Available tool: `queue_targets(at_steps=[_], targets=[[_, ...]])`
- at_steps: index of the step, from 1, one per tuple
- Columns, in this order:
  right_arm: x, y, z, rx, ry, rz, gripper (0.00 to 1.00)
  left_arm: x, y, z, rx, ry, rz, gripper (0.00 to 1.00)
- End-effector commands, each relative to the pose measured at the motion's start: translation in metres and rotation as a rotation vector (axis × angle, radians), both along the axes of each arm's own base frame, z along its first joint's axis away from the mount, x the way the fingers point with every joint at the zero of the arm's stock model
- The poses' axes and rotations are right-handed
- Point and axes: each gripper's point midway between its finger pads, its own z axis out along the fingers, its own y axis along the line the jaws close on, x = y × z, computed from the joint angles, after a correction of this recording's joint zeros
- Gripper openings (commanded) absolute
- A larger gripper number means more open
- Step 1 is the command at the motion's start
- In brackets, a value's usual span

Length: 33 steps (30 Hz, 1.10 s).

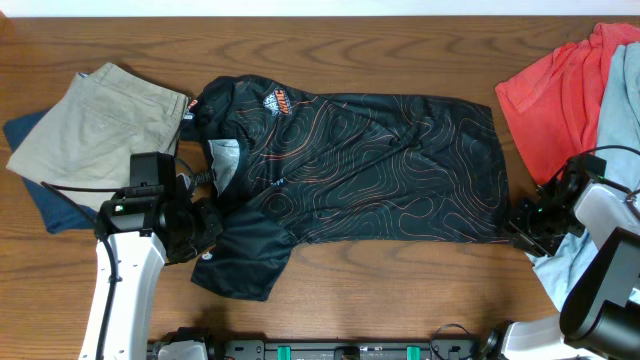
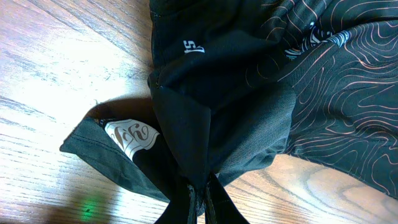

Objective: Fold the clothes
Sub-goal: 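Grasp the jersey's right hem corner with the right gripper, then lift the jersey with both grippers and fling it forward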

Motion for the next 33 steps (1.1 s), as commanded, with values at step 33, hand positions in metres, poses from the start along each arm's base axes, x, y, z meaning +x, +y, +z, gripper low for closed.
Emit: queue_targets(at_steps=[33], targets=[[0.079,0.001,0.267,-0.131,-0.613,0.219,0.01,0.064,0.009,0.173,0.076,-0.459,-0.046,0.06]])
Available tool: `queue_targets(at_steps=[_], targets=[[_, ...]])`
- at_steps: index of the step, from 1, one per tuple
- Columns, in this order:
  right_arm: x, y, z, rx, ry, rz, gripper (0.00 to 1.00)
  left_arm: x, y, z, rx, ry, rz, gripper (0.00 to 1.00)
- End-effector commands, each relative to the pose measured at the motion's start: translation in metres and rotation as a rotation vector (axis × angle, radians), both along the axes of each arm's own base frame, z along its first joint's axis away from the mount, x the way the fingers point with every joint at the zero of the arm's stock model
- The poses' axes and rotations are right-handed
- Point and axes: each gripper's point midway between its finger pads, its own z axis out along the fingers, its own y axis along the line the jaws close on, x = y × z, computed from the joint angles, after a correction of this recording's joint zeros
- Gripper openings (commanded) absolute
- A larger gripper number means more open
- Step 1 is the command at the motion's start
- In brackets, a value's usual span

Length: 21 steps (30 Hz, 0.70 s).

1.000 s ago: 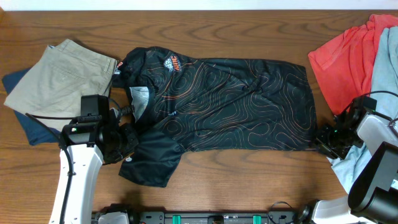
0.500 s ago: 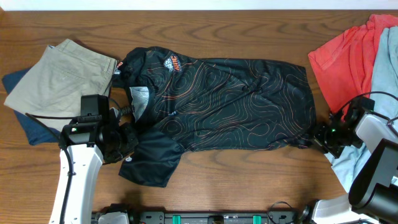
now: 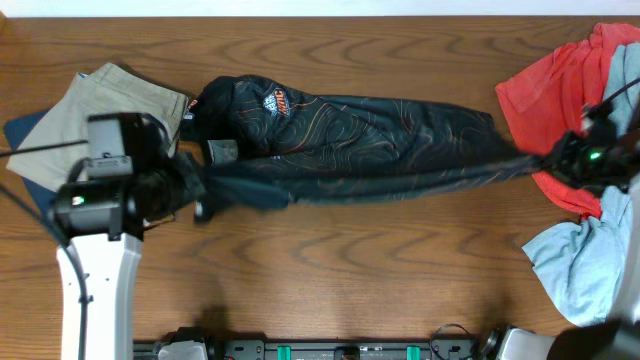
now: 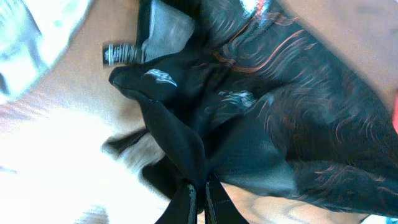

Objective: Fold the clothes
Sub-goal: 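Lift the jersey with both grippers and fling it forward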

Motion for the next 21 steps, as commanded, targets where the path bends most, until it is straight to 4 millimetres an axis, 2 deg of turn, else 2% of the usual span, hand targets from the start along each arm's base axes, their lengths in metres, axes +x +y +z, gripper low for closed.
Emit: queue_targets(at_steps=[1,7,10,12,17,19,21], targets=[[-0.002,-0.005,0.062,-0.135,-0.153,0.016,0.01,0.003,0.003,0.051,0.027,-0.129,-0.002,0.06],[-0.023,-0.005,0.161,-0.284,-0.388,-0.021,0.01,-0.010,0.002,0.136,0.051,-0.336,-0.004,0.06],[-0.036,-0.001,0.200,-0.336,-0.485,-0.041,0.01,-0.023,0.000,0.177,0.063,-0.453,-0.002,0.06],[-0.047,-0.007,0.221,-0.388,-0.524,-0.098,0.01,-0.035,-0.001,0.205,0.072,-0.540,-0.001,0.06],[-0.064,-0.012,0.258,-0.459,-0.611,-0.169,0.01,-0.058,0.004,0.250,0.114,-0.685,0.032,0.06],[-0.066,-0.011,0.263,-0.463,-0.625,-0.170,0.01,-0.059,0.004,0.259,0.117,-0.719,0.033,0.06],[-0.064,-0.011,0.260,-0.458,-0.614,-0.168,0.01,-0.055,0.004,0.260,0.118,-0.725,0.033,0.06]])
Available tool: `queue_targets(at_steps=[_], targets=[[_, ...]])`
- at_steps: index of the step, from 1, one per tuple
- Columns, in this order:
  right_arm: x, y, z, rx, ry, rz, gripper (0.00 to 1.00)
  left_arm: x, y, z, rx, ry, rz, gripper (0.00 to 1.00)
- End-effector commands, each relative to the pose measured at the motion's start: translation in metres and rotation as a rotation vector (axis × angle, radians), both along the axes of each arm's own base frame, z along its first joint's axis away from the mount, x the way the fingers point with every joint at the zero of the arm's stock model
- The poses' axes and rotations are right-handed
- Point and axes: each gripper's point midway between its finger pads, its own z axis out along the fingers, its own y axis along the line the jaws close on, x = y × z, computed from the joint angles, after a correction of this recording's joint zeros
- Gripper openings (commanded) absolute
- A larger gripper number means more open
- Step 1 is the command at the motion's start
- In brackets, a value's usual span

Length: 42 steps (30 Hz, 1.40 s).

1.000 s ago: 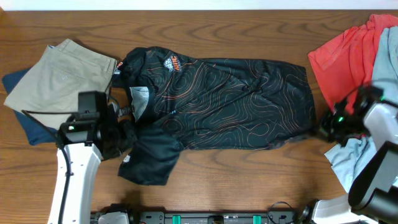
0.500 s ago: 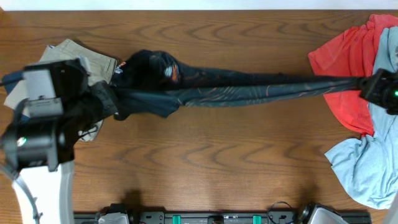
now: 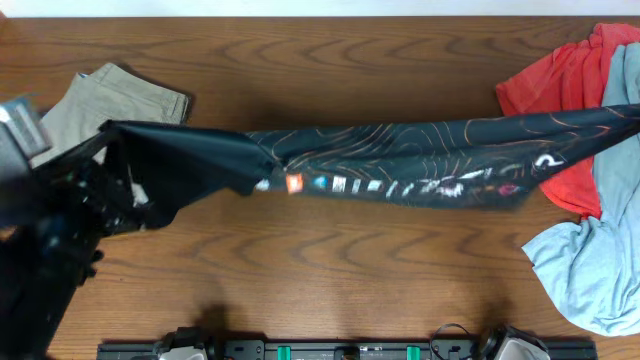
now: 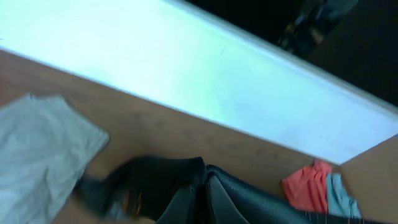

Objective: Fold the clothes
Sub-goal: 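Lift the jersey with both grippers and fling it forward, then lay the jersey down flat, pulling both grippers back toward the robot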

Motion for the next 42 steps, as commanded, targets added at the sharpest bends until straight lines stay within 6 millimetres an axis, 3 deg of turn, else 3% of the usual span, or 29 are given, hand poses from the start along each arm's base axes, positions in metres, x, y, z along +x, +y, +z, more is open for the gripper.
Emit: queue_targets(at_steps=[1,5,10,13,18,22,26,28,31,35,37,40,42], targets=[[0.005,-0.007,-0.004,0.008,0.023,-0.032,0.01,0.013,0.006,-0.002,0.021,0.012,0.019,0.06],[0.026,-0.007,-0.025,0.039,0.101,0.025,0.01,0.037,0.008,-0.019,0.014,0.093,0.017,0.06],[0.064,-0.009,-0.060,0.123,0.210,0.101,0.01,0.084,0.008,-0.054,-0.009,0.230,-0.008,0.06],[0.092,-0.012,-0.080,0.145,0.260,0.123,0.01,0.122,0.008,-0.074,-0.023,0.284,-0.028,0.06],[0.163,-0.011,-0.103,0.152,0.240,0.174,0.01,0.203,0.008,-0.096,-0.011,0.258,-0.050,0.06],[0.223,-0.013,-0.095,0.198,0.089,0.155,0.01,0.267,0.012,-0.094,0.001,0.124,-0.051,0.06],[0.266,-0.011,-0.049,0.217,-0.159,0.160,0.01,0.305,0.015,-0.071,-0.022,-0.040,-0.033,0.06],[0.273,-0.007,-0.017,0.211,-0.286,0.174,0.01,0.313,0.019,-0.045,-0.050,-0.142,-0.009,0.06],[0.266,-0.011,0.026,0.211,-0.418,0.156,0.01,0.311,0.024,0.004,-0.062,-0.297,0.024,0.06],[0.244,-0.025,0.064,0.135,-0.502,0.080,0.01,0.287,0.028,0.081,-0.051,-0.484,0.048,0.06],[0.234,-0.027,0.072,0.099,-0.503,0.076,0.01,0.273,0.023,0.101,-0.050,-0.506,0.025,0.06],[0.226,-0.026,0.059,0.053,-0.426,0.080,0.01,0.259,0.009,0.094,-0.062,-0.423,-0.050,0.06],[0.223,-0.028,0.036,0.031,-0.325,0.071,0.01,0.255,-0.001,0.066,-0.083,-0.292,-0.103,0.06]])
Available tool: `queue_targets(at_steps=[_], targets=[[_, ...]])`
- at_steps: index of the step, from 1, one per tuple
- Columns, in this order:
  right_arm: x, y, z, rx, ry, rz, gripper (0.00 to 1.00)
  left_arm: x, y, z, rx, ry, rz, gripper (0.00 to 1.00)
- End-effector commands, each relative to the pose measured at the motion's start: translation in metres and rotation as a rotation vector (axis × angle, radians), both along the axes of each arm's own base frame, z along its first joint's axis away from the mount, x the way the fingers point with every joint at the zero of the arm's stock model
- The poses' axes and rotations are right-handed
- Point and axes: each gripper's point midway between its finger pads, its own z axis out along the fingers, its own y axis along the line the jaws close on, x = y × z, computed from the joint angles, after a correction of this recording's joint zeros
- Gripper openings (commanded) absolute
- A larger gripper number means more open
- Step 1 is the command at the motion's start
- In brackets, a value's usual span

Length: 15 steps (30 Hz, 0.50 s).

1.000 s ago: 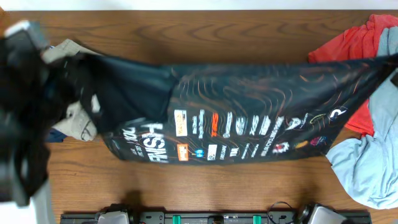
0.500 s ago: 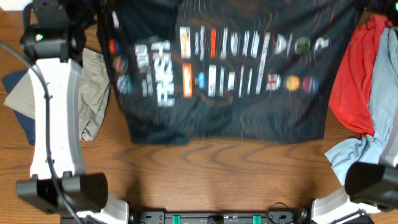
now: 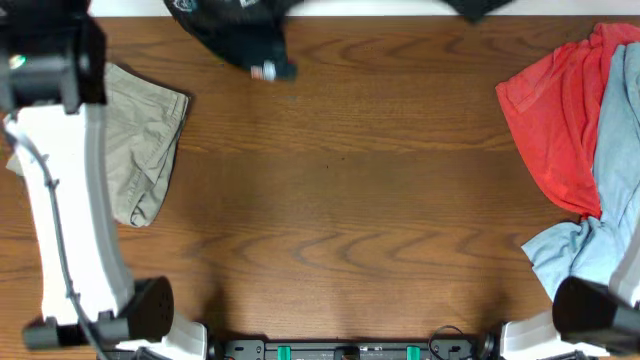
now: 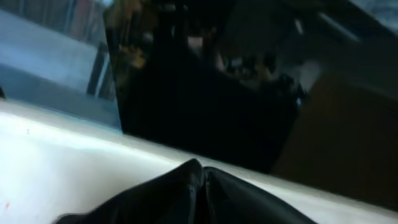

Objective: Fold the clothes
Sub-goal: 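Lay the jersey down flat, pulling both grippers back toward the robot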

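Note:
The black shirt with orange contour lines (image 3: 243, 40) is lifted off the table; only a bunched part with a small logo shows at the overhead view's top edge, and a dark scrap (image 3: 478, 8) further right. My left gripper (image 4: 203, 186) is shut on a black fold of it (image 4: 249, 202), its camera facing the room beyond the table. In the overhead view the left arm (image 3: 60, 160) rises along the left side, its fingers hidden. The right gripper is out of frame.
Folded khaki shorts (image 3: 145, 140) lie at the table's left. A red shirt (image 3: 550, 105) and a light blue garment (image 3: 600, 210) are heaped at the right edge. The brown wooden table (image 3: 340, 210) lies between them. The right arm's base (image 3: 590, 315) shows at the bottom right.
The shirt was stretched in the air across the table's middle; now it is raised to the far edge, mostly out of frame. The left wrist camera has tipped further up, away from the table.
The shirt lay spread on the table, my left gripper shut on its sleeve and the right at its hem. Then it was pulled taut into a long band, then held stretched above the table. Now it hangs high at the far edge.

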Motion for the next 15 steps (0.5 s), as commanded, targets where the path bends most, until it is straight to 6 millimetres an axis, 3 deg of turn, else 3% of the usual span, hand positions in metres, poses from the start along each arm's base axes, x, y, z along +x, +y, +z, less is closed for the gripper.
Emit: queue_targets(at_steps=[1,7,12,15], targets=[[-0.014,-0.016,-0.017,-0.086,0.104,-0.077,0.01,-0.011,-0.014,-0.029,-0.023,0.146,-0.091,0.06],[-0.040,-0.021,-0.128,-0.098,0.556,-0.119,0.01,-0.052,-0.029,-0.181,-0.002,0.771,-0.156,0.06],[-0.066,-0.013,-0.204,-0.104,0.867,-0.045,0.01,-0.096,-0.045,-0.279,0.055,1.185,-0.256,0.06],[-0.088,-0.007,-0.247,-0.080,1.049,-0.006,0.01,-0.120,-0.050,-0.325,0.095,1.365,-0.311,0.06]])
